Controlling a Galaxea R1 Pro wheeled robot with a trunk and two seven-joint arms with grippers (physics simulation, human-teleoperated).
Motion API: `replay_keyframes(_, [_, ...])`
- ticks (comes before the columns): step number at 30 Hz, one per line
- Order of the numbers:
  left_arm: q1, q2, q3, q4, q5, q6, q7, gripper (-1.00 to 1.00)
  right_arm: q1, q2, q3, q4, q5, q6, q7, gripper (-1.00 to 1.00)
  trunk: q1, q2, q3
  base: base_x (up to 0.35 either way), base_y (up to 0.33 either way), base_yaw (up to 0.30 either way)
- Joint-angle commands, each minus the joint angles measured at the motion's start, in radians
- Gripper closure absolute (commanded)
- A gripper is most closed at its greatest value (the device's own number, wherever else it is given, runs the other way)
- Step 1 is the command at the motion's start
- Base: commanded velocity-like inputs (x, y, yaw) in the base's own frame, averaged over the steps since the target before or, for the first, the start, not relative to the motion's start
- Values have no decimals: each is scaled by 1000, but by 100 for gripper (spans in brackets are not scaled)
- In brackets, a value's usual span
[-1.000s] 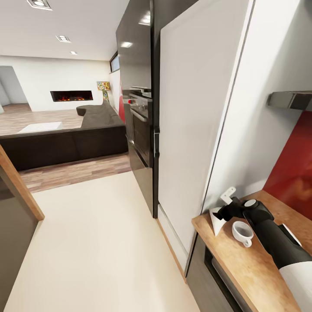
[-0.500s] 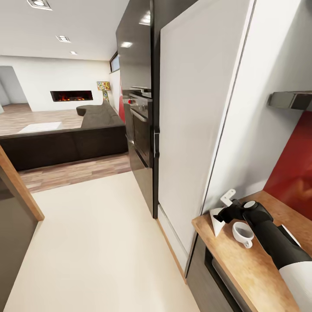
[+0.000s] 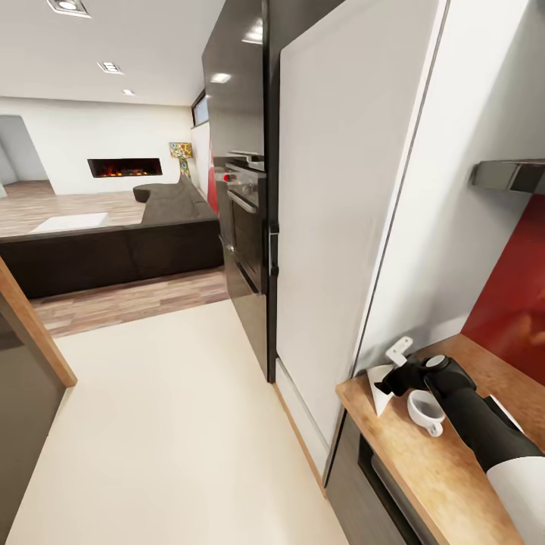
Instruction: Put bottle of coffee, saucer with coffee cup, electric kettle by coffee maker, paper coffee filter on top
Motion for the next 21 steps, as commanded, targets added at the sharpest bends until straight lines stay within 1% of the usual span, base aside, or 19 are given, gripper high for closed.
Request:
replay_keyframes(1, [-1, 0, -1, 1, 1, -3, 0, -100, -1, -1, 2, -1, 11, 2, 8, -100, 1, -2, -2, 0, 0, 0])
replay_keyframes(8, [0, -1, -1, 2, 1, -3, 0, -100, -1, -1, 2, 1, 10, 2, 11, -100, 1, -2, -2, 0, 0, 0])
replay_keyframes(10, [0, -1, 0, 2, 1, -3, 0, -100, -1, -1, 2, 2, 10, 2, 20, -100, 1, -2, -2, 0, 0, 0])
replay_keyframes(11, [0, -1, 0, 2, 1, -3, 0, -100, -1, -1, 2, 8, 10, 2, 40, -100, 1, -2, -2, 0, 0, 0])
replay_keyframes(12, [-1, -1, 0, 2, 1, -3, 0, -100, -1, -1, 2, 10, 10, 2, 45, -100, 1, -2, -2, 0, 0, 0])
replay_keyframes(21, [-1, 1, 0, 2, 1, -3, -1, -100, -1, -1, 2, 13, 11, 1, 54, -100, 1, -2, -2, 0, 0, 0])
